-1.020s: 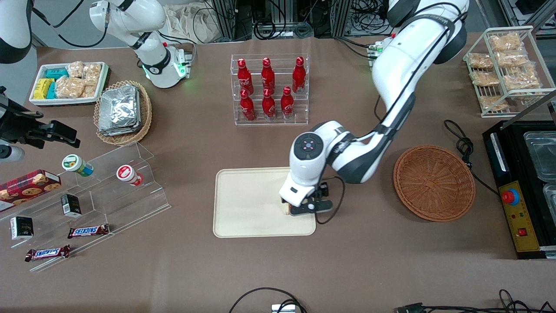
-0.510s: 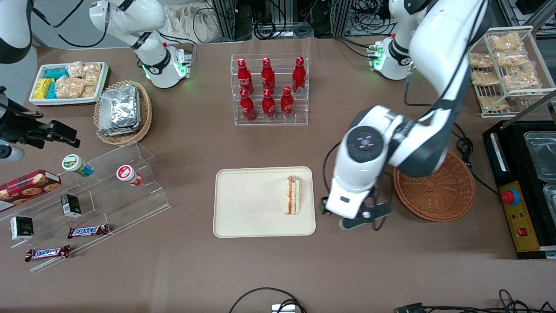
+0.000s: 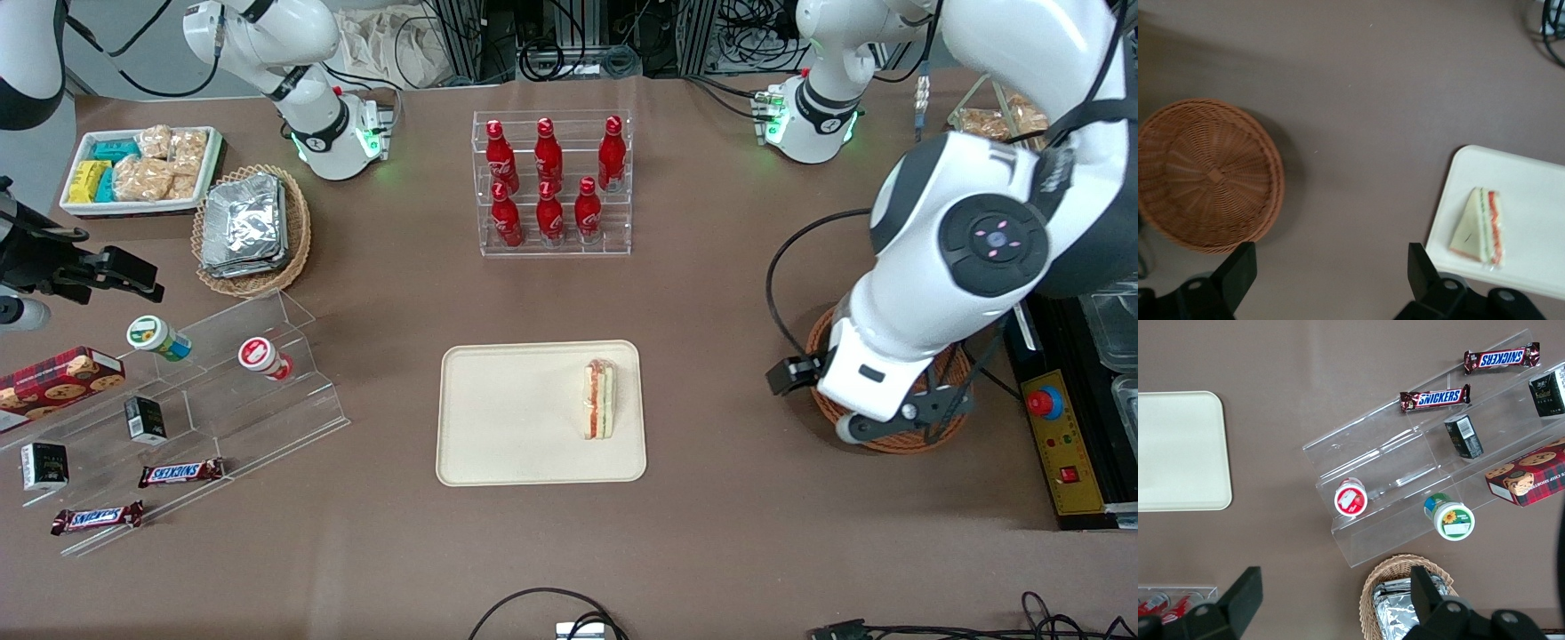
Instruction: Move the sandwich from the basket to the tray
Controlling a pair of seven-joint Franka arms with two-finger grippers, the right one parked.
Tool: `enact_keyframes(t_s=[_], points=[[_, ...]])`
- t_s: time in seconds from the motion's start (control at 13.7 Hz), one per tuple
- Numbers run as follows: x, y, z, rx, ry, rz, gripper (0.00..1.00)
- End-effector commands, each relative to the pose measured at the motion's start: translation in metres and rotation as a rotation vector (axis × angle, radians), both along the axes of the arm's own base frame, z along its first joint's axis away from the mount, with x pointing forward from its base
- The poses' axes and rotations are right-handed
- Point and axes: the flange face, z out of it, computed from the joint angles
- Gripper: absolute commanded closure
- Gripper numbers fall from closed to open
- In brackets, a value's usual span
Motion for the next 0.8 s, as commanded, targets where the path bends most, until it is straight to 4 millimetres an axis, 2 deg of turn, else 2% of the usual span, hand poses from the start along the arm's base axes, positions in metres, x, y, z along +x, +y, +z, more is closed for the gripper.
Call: enact_keyframes(t_s=[0.0, 0.22, 0.44, 0.58, 0.73], points=[[-0.022, 0.01, 0.027, 0.008, 0.023, -0.088, 0.0], [-0.047, 0.053, 0.054, 0.026, 0.024, -0.106, 0.0], [-0.074, 0.112, 0.09, -0.024, 0.01, -0.185, 0.0], [-0.097, 0.135, 0.106, -0.013, 0.019, -0.264, 0.0], [-0.116, 0.156, 0.114, -0.004, 0.023, -0.317, 0.0]])
